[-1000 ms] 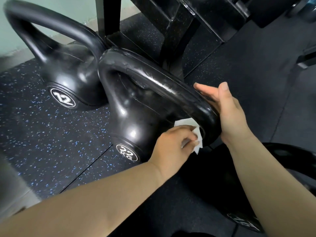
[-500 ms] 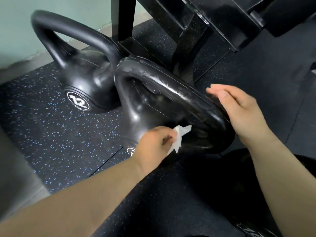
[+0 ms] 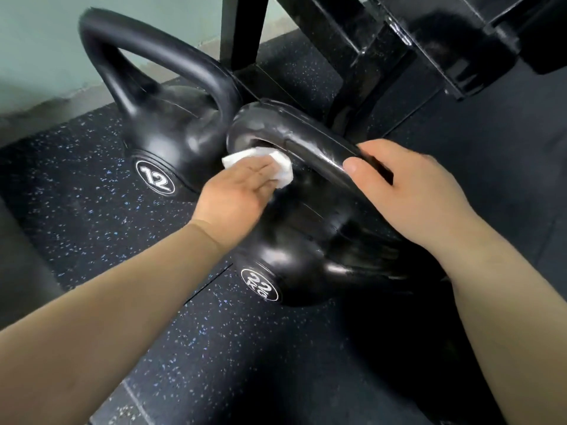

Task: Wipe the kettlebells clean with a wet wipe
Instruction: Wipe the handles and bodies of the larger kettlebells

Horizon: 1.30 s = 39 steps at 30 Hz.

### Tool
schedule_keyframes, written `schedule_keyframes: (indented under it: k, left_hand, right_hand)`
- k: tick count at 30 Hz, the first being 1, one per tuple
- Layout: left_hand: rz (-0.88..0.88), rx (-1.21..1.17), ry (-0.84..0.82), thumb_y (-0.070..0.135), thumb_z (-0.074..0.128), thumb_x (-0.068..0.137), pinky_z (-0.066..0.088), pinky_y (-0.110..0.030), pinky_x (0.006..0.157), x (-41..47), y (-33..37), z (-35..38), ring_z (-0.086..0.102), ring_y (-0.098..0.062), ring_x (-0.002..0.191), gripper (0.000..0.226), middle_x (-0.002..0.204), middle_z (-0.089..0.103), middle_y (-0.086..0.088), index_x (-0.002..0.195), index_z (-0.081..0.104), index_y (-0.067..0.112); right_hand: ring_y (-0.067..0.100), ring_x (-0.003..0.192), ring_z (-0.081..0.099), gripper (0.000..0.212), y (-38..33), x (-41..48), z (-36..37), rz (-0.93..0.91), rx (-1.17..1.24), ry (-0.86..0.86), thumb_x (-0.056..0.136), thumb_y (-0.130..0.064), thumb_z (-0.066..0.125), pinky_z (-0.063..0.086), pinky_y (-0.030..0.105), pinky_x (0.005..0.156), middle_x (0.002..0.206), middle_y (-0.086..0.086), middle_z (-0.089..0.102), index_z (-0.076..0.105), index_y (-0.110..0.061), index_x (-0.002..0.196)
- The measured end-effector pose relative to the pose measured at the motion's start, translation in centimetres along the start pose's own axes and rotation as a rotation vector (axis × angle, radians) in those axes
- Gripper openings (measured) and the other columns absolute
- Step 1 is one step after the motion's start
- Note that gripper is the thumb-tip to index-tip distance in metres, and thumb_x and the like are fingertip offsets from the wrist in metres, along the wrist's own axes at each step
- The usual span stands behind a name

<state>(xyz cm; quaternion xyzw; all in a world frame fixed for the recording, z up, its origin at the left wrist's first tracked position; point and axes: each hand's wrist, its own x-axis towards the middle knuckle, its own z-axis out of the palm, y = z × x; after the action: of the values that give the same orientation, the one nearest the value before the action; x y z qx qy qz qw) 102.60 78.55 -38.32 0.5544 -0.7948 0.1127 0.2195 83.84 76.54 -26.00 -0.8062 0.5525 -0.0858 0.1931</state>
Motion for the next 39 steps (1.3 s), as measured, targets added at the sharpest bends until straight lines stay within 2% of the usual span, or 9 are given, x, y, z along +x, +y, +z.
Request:
schedule_keyframes:
  k: [4, 8, 16, 18, 21, 27, 32, 36, 39]
  left_hand:
    - [0.201, 0.057, -0.232, 0.016, 0.04, 0.065, 0.056, -0.025, 0.063, -0.4, 0.4, 0.2, 0.071, -0.015, 0.079, 0.035, 0.083, 0.075, 0.004, 0.073, 0.074, 0.02]
    - [0.313, 0.075, -0.138, 0.013, 0.046, 0.07, 0.056, -0.026, 0.057, 0.6, -2.5, -2.1, 0.071, -0.018, 0.075, 0.026, 0.083, 0.075, 0.0, 0.069, 0.072, 0.015]
    - [0.116, -0.154, -0.214, 0.013, 0.04, 0.062, 0.051, -0.018, 0.046, -1.6, 0.9, -0.2, 0.071, -0.013, 0.066, 0.034, 0.078, 0.075, 0.004, 0.068, 0.072, 0.021]
    - [-0.002, -0.343, -0.224, 0.008, 0.043, 0.062, 0.051, -0.02, 0.046, -2.0, 0.8, -1.8, 0.069, -0.016, 0.064, 0.031, 0.079, 0.075, 0.0, 0.07, 0.07, 0.021]
    - [-0.42, -0.782, -0.181, 0.009, 0.043, 0.075, 0.047, -0.019, 0.067, -3.0, 0.3, -4.5, 0.06, -0.011, 0.076, 0.022, 0.081, 0.07, -0.005, 0.078, 0.058, 0.025]
    - [-0.722, -1.301, 0.029, -0.006, 0.057, 0.071, 0.047, -0.011, 0.063, -1.4, -1.7, -9.6, 0.058, 0.001, 0.063, 0.025, 0.076, 0.058, 0.003, 0.079, 0.048, 0.016]
    - [-0.834, -1.401, 0.186, -0.006, 0.058, 0.069, 0.045, -0.01, 0.05, 0.3, -3.7, -13.1, 0.057, 0.002, 0.05, 0.023, 0.057, 0.067, 0.015, 0.074, 0.051, 0.016]
    - [-0.935, -1.344, 0.239, -0.014, 0.046, 0.081, 0.042, -0.007, 0.047, 0.5, -6.2, -16.4, 0.054, 0.003, 0.046, 0.034, 0.053, 0.066, 0.018, 0.072, 0.055, 0.017]
    - [-0.967, -1.321, 0.221, -0.003, 0.05, 0.084, 0.049, -0.007, 0.06, 0.2, -8.7, -18.9, 0.061, 0.006, 0.061, 0.025, 0.065, 0.07, 0.022, 0.082, 0.062, 0.019]
  right_hand:
    - [0.016, 0.085, 0.043, 0.037, 0.0, -0.1, 0.0, 0.012, -0.009, -0.011, 0.086, -0.049, 0.035, 0.03, 0.029, 0.073, 0.074, -0.011, 0.049, 0.051, -0.026, 0.11]
    - [0.017, 0.084, 0.043, 0.038, -0.1, -0.1, -0.1, 0.009, -0.016, -0.019, 0.086, -0.049, 0.035, 0.03, 0.03, 0.073, 0.07, -0.014, 0.045, 0.05, -0.027, 0.112]
    - [0.017, 0.097, 0.046, 0.044, -0.2, -0.1, -0.1, 0.005, 0.023, -0.01, 0.088, -0.045, 0.037, 0.034, 0.031, 0.081, 0.098, -0.008, 0.051, 0.047, -0.025, 0.125]
    - [0.02, 0.107, 0.049, 0.044, 0.1, -0.1, 0.0, -0.005, 0.041, -0.008, 0.087, -0.045, 0.038, 0.036, 0.033, 0.085, 0.108, -0.006, 0.057, 0.046, -0.028, 0.126]
    - [0.013, 0.12, 0.044, 0.044, 0.4, -0.1, -0.2, -0.001, 0.138, 0.017, 0.086, -0.042, 0.046, 0.033, 0.031, 0.094, 0.123, -0.012, 0.053, 0.042, -0.033, 0.129]
    - [-0.013, 0.11, 0.027, 0.049, -3.5, 0.2, 0.8, -0.214, 0.342, 0.2, 0.076, -0.035, 0.058, 0.017, -0.009, 0.089, 0.117, -0.028, 0.036, 0.042, -0.031, 0.123]
    - [0.005, 0.121, 0.04, 0.067, -9.7, 2.1, 1.5, -0.129, 0.569, -0.136, 0.08, -0.019, 0.063, 0.033, 0.02, 0.102, 0.136, -0.011, 0.041, 0.029, -0.035, 0.135]
    - [0.012, 0.081, 0.052, 0.019, -14.5, 4.7, -0.5, -0.108, 0.511, -0.215, 0.081, -0.015, 0.06, 0.039, 0.024, 0.072, 0.088, 0.017, 0.061, 0.061, -0.003, 0.095]
    - [0.01, 0.061, 0.042, 0.01, -16.7, 6.1, -3.1, -0.179, 0.349, -0.31, 0.084, -0.011, 0.054, 0.033, 0.025, 0.058, 0.064, 0.001, 0.049, 0.054, -0.009, 0.073]
